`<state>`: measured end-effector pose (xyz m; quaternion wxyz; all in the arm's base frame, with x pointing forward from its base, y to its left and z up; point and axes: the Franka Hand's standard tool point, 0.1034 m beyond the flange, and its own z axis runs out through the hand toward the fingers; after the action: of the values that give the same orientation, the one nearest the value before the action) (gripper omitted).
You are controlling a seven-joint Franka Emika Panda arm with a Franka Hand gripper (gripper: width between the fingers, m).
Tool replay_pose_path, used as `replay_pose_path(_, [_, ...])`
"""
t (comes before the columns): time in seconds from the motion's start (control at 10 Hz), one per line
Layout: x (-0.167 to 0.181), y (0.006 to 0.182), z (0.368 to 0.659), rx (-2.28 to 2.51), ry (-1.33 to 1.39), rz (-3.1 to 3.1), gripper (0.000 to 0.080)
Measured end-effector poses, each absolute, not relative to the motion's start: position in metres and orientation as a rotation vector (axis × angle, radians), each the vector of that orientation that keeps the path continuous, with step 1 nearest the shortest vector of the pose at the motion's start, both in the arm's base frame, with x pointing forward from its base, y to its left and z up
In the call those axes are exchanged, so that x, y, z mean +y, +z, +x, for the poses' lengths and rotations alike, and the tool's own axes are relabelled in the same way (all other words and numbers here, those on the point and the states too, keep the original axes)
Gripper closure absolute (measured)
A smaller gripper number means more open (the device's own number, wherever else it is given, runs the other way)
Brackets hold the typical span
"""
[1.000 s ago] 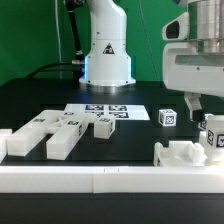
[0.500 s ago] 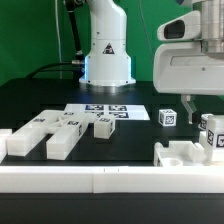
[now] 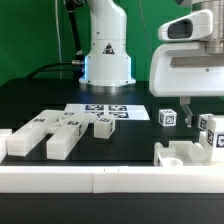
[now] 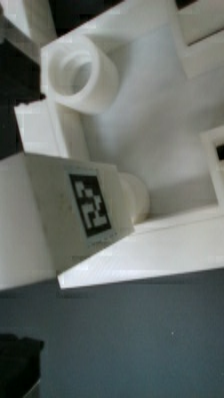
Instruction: Assemble chair
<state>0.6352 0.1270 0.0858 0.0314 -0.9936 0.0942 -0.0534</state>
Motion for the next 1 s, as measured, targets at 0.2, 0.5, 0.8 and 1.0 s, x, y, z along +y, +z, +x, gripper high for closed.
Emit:
replay_pose_path(0.2, [0.1267, 0.0856, 0.6352, 0.32, -0.164, -3.055, 0.0278])
replay_pose_path(0.5, [0.1263, 0.0856, 0.6352, 0.429, -0.16, -3.037, 0.0511])
replay_pose_path(0.8, [0.1228, 0.0854, 0.6358, 0.792, -0.143, -2.942, 0.0511])
replay_pose_path(1.0, [0.123, 0.0847, 0.6352, 1.146, -0.121, -2.807, 0.0511])
